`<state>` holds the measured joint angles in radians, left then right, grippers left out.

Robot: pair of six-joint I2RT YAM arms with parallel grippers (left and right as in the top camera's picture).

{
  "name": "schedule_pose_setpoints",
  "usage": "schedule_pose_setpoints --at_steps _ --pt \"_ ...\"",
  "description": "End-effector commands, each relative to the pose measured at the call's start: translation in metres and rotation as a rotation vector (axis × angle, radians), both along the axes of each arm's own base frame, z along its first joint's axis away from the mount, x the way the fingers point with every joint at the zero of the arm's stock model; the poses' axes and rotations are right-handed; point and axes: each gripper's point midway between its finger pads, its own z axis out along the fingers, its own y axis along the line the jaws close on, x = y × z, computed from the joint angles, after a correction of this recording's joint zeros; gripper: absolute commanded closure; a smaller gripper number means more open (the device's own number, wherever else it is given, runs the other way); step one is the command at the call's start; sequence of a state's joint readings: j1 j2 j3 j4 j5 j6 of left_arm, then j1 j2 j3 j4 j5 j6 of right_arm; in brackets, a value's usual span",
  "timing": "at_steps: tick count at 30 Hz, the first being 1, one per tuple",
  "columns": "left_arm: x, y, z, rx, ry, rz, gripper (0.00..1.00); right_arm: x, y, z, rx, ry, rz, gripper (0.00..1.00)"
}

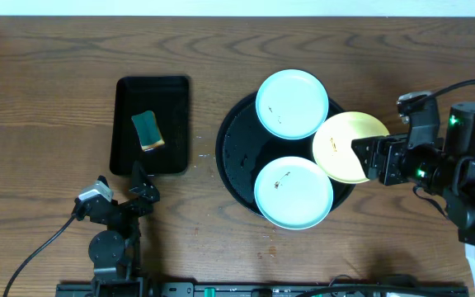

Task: Clean dirty plates on tray and stack at the side
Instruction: 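Move the right gripper over the yellow plate's near edge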

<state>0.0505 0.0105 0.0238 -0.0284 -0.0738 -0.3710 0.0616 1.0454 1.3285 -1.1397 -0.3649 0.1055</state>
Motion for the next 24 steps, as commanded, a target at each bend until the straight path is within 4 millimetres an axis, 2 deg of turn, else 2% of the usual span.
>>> schedule_pose_setpoints --at_steps 1,6,10,17,24 --pt "-0.001 0.001 -0.018 -0.01 0.052 0.008 0.08 0.0 0.001 0.003 0.019 0.007 -0.004 0.35" --pt "-0.001 0.001 -0.018 -0.01 0.052 0.008 0.09 -0.007 0.0 -0.01 0.014 0.078 -0.005 0.39" --pt "-0.001 0.001 -0.018 -0.01 0.052 0.008 0.09 -0.014 -0.008 -0.032 -0.027 0.151 -0.033 0.45" --pt "-0.001 0.001 -0.018 -0.01 0.052 0.008 0.09 -0.021 -0.01 -0.079 -0.045 0.251 -0.039 0.46" --pt "-0.001 0.001 -0.018 -0.01 0.052 0.008 0.09 -0.017 -0.008 -0.116 -0.066 0.273 -0.03 0.5"
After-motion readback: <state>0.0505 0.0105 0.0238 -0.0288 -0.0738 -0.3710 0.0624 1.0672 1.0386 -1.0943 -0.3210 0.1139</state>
